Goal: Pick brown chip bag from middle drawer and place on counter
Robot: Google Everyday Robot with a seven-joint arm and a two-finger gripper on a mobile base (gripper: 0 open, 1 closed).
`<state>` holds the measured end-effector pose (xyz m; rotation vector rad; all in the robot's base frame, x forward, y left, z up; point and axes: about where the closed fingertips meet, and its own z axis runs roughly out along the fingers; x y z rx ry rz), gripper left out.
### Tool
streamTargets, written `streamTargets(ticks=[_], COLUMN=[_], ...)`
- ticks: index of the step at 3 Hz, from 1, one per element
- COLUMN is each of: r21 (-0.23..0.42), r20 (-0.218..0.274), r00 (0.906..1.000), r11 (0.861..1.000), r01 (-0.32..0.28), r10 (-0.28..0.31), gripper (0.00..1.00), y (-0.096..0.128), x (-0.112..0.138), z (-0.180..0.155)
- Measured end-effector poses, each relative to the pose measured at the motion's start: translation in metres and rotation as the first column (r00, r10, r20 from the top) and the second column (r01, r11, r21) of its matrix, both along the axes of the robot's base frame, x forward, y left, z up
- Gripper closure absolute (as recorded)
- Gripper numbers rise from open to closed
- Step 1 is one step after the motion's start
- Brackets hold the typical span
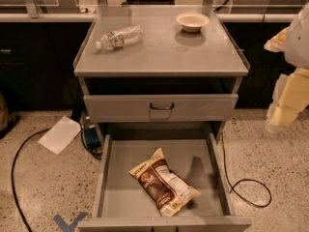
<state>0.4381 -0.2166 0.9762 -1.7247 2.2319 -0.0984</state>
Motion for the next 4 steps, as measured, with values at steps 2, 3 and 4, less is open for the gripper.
streamTargets(ticks=[2, 3, 4], r21=[-0.015, 0.06, 0.147], r20=[0.055, 0.07, 0.093], r00=[0.9983, 0.9961, 0.9913], r11=[1.0, 0.996, 0.983], r01=[-0.018, -0.059, -0.106], r10=[0.019, 0.054, 0.093], gripper=[0.0, 0.0, 0.0], y=[0.004, 0.013, 0.031], x=[-0.007, -0.002, 0.014], z=[0.013, -0.016, -0.051])
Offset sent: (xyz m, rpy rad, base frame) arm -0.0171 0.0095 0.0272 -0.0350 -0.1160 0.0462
